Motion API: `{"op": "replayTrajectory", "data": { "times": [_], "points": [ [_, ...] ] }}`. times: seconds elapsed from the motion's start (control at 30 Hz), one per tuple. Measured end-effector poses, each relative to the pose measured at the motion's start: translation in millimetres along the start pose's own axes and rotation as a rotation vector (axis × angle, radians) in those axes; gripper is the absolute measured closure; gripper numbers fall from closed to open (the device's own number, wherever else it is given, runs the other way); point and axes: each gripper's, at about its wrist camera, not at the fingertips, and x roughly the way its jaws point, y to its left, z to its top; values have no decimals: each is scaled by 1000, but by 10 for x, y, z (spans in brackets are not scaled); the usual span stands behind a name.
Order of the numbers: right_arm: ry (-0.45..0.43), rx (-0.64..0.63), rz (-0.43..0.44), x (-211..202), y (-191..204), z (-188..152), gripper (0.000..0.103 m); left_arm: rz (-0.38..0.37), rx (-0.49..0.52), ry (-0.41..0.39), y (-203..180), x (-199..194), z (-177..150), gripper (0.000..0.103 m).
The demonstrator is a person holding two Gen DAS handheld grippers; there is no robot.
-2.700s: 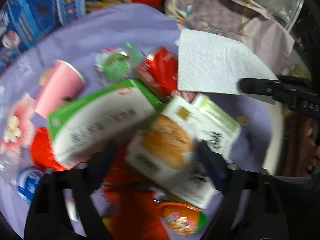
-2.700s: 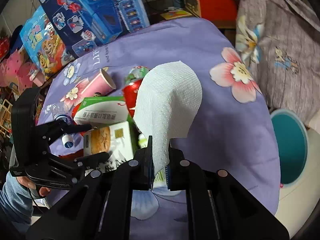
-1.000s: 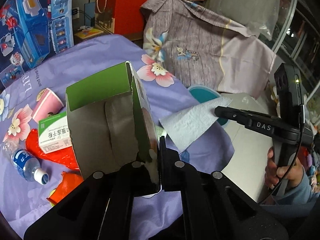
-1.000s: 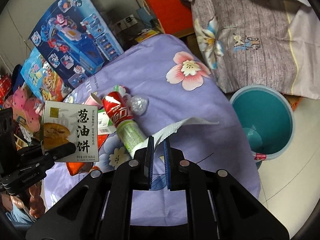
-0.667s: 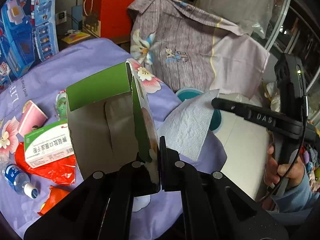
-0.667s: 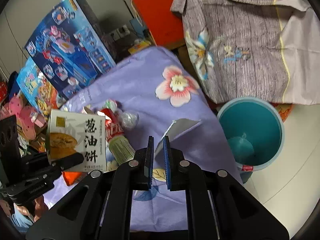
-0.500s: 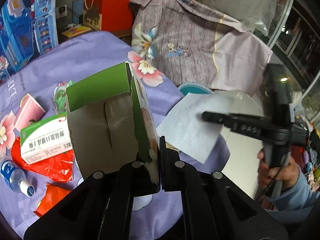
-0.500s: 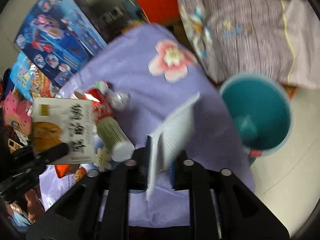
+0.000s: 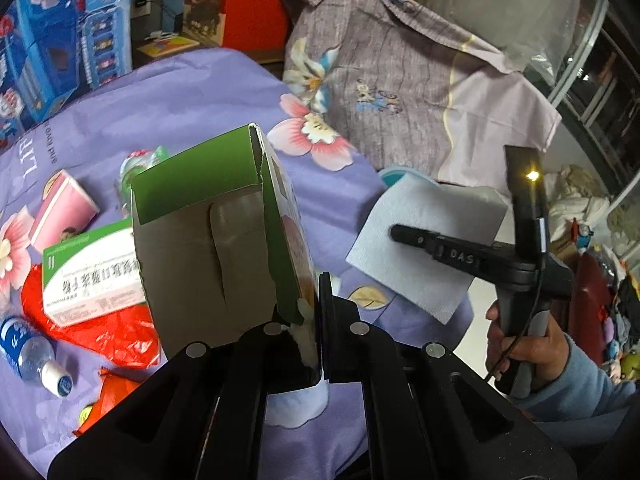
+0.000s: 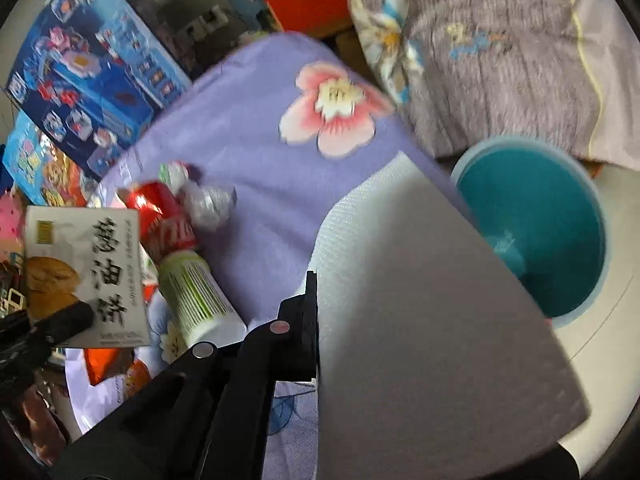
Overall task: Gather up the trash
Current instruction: 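Carry the paper towel and pancake box over the teal wastebasket with both tools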
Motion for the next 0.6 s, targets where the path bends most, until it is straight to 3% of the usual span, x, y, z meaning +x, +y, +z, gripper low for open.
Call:
{"op": "replayTrajectory", "data": {
  "times": [0.17, 0.33, 0.6],
  "points": [
    [-111, 11, -24, -453, -163, 170, 101, -48, 68, 6, -305, 109, 193, 99],
    [-207, 87, -86, -847, -667, 274, 101, -99, 176, 40, -847, 441, 462, 99],
    [-178, 208, -126, -837, -1531, 343, 101, -159, 272, 136, -1535, 1209, 736, 99]
  ]
}}
